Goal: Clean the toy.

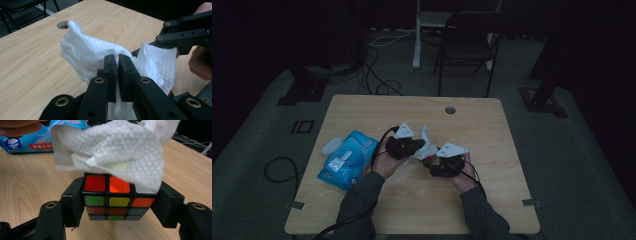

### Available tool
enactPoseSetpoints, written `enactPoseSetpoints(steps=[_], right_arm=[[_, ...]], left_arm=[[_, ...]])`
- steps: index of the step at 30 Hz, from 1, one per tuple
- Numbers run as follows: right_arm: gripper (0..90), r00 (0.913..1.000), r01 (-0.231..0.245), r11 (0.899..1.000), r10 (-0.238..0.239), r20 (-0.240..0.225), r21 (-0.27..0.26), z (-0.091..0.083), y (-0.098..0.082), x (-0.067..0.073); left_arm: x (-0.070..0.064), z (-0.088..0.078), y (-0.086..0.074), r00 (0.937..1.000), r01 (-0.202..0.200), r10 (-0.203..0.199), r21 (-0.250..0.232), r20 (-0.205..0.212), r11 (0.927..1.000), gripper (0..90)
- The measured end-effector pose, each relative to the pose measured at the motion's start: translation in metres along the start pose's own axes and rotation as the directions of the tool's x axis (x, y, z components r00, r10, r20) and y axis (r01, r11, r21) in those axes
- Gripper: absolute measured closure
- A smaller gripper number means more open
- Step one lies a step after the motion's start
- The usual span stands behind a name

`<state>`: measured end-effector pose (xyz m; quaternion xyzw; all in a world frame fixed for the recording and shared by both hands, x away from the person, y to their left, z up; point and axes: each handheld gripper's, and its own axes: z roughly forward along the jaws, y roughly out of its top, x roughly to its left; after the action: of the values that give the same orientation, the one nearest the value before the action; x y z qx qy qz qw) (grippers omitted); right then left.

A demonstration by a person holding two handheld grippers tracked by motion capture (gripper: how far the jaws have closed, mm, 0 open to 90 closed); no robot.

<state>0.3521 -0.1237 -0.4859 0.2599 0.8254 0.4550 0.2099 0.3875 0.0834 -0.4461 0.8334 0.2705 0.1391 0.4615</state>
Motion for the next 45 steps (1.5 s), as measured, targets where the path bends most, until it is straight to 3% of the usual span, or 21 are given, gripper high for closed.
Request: enactPoseSetpoints(steps=[12, 17, 23, 28, 34, 37, 45], right_arm=[[34.4, 0.9999, -0.015, 1.0, 0.015, -0.002, -0.012, -0.002, 0.001, -0.002], [34.4, 0.9994, -0.034, 0.999, 0.034, -0.01, -0.021, -0.004, 0.001, -0.003], [34.4, 0.9981, -0.059, 0.998, 0.058, -0.021, -0.022, -0.004, 0.0, -0.005], [34.4, 0.9968, -0.08, 0.997, 0.08, -0.011, -0.015, -0.003, 0.0, -0.007], [34.4, 0.9953, -0.097, 0.995, 0.097, -0.004, -0.005, -0.001, 0.0, -0.007], [34.4, 0.9929, -0.119, 0.993, 0.119, -0.007, -0.004, -0.001, 0.0, -0.009], [34.4, 0.9903, -0.138, 0.99, 0.138, 0.01, 0.007, -0.001, -0.001, -0.009]], left_arm=[[0.008, -0.002, -0.009, 0.9984, 0.025, -0.024, 0.012, -0.051, 0.9996, 87.5], [0.004, -0.006, -0.015, 0.9974, 0.029, -0.03, -0.005, -0.065, 0.9996, 87.6], [-0.01, -0.013, -0.021, 0.9932, -0.014, 0.009, -0.036, -0.116, 0.9993, 87.8], [-0.018, -0.019, -0.025, 0.9928, -0.041, 0.036, -0.044, -0.114, 0.9982, 87.8], [-0.024, -0.02, -0.029, 0.9926, -0.045, 0.039, -0.049, -0.115, 0.9978, 88.0], [-0.029, -0.018, -0.03, 0.991, -0.067, 0.063, -0.036, -0.119, 0.9971, 87.9], [-0.033, -0.011, -0.035, 0.9888, -0.081, 0.079, -0.011, -0.127, 0.9967, 87.9]])
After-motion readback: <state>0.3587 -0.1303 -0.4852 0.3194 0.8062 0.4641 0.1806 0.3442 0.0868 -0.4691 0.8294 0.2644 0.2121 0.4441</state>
